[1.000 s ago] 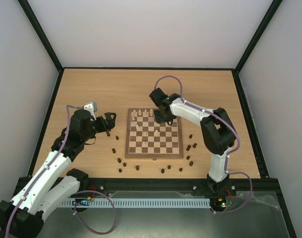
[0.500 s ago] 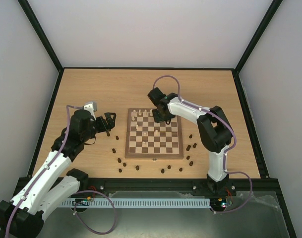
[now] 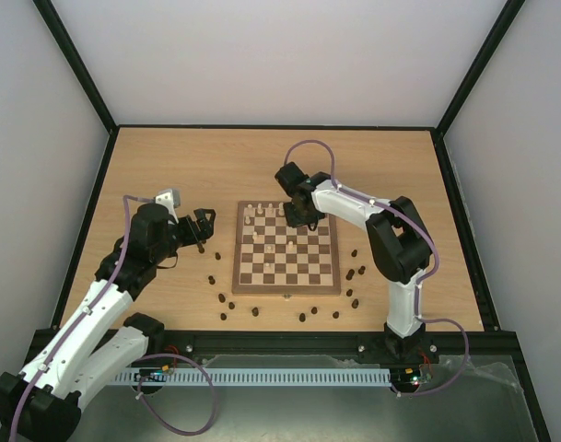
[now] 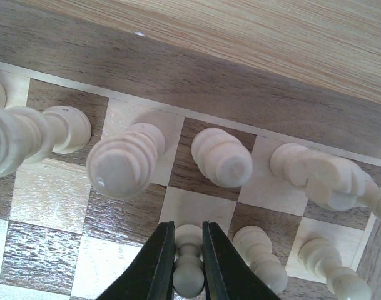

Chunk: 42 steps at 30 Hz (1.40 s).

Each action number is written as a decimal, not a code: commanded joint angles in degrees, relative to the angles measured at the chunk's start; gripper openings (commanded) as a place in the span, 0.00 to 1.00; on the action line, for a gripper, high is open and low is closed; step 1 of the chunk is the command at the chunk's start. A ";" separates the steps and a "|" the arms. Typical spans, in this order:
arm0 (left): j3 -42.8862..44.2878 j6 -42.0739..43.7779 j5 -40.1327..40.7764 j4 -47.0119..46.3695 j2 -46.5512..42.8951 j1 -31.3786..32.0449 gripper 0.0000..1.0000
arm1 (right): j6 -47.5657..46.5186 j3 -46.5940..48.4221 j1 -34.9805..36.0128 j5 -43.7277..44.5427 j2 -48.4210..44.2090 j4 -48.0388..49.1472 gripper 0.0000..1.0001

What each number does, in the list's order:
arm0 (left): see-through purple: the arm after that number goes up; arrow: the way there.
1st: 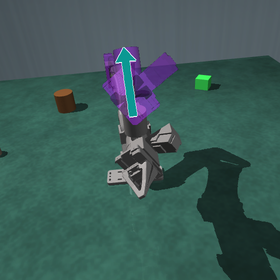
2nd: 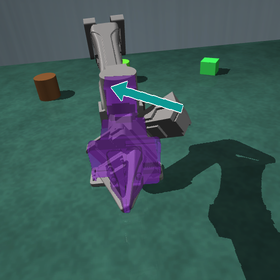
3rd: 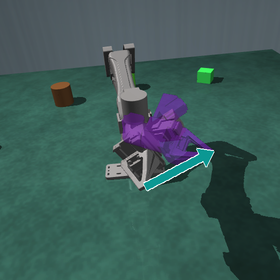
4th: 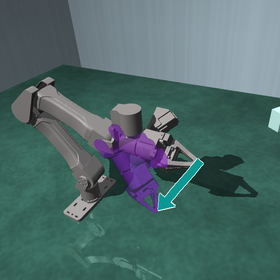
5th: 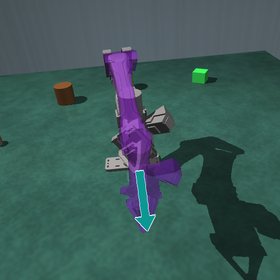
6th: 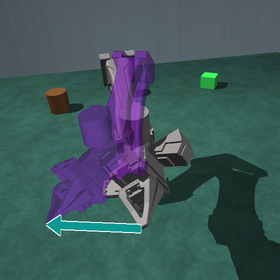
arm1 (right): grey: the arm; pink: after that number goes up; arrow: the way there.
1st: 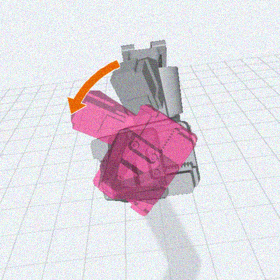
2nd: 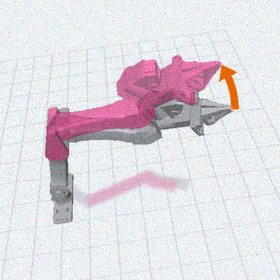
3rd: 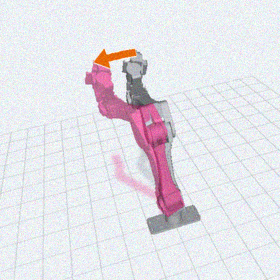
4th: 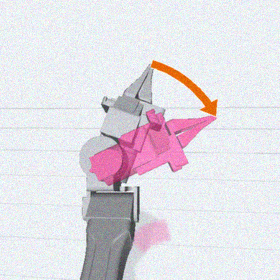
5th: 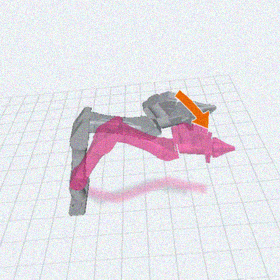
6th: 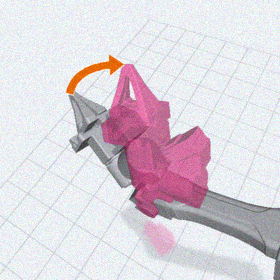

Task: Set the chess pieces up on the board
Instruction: Place the chess piece on the chessboard, then pick up the chess piece from the chessboard.

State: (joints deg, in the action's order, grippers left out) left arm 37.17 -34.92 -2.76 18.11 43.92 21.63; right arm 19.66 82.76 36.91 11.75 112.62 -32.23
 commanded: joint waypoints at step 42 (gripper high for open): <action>1.28 0.24 0.66 2.12 -2.81 0.27 0.99 | 3.02 -12.69 5.47 -5.11 -21.92 -1.60 0.61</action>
State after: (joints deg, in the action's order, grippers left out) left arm 37.21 -34.96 -2.68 18.79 41.95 21.63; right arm 21.69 73.54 39.42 8.54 94.26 -31.75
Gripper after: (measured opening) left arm 0.994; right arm 0.607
